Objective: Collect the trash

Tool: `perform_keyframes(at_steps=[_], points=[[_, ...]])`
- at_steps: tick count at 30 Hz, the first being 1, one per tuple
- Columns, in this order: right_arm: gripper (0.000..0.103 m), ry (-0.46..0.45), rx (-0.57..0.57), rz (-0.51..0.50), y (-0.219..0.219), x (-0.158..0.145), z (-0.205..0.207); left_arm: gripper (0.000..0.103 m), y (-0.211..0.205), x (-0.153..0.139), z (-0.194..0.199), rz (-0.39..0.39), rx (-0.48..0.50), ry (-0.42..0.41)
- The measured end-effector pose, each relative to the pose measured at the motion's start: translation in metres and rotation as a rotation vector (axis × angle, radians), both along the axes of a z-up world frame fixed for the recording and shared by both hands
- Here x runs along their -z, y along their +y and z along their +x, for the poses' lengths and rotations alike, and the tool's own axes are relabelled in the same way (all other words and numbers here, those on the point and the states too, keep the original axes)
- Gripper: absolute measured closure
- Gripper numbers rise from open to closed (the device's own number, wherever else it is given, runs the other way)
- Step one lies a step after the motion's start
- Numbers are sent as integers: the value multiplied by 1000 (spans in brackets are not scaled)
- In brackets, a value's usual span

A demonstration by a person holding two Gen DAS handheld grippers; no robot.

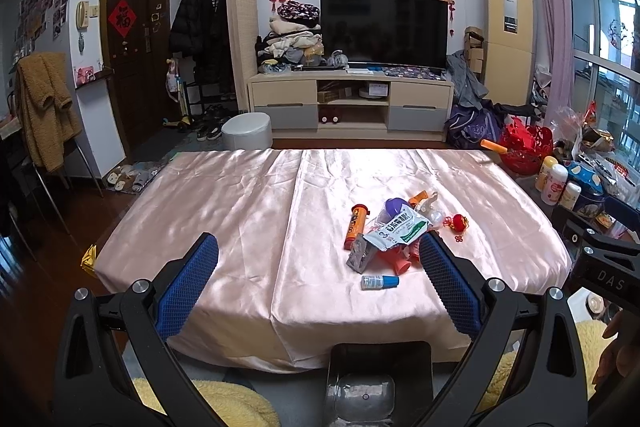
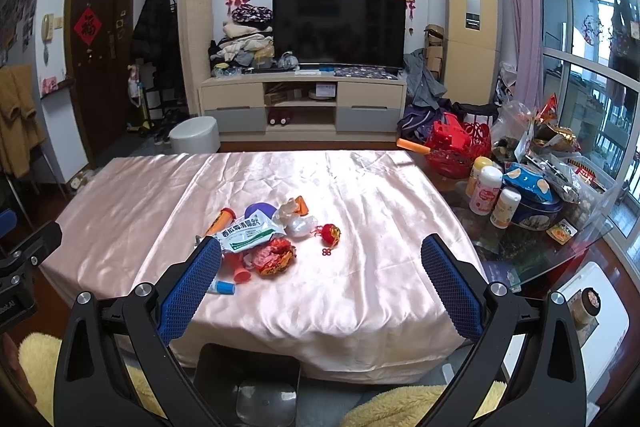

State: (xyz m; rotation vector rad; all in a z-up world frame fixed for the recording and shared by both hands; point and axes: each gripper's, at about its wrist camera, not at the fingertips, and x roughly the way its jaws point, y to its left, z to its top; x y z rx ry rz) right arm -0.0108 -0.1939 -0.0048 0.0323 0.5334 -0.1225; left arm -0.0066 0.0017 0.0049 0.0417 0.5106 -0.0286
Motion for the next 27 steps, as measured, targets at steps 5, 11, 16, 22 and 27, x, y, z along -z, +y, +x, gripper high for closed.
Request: perform_keyframes(at_steps=[5,11,16,22,27], points=[[3,4,-8,4,0,1,2,8,1,1,1,2,1,4],[3,21,-6,3,-3,8,10,8,2,11,11,7,-6,28],[3,62,-22,1,-6,26,23,8,4,25,27,3,-13,71],[3,135,-34,37,-16,51,42,8,2,50,48,10,-6,131],[3,184,-28,43,-20,72,58,8,1,74,66,11,13,194]])
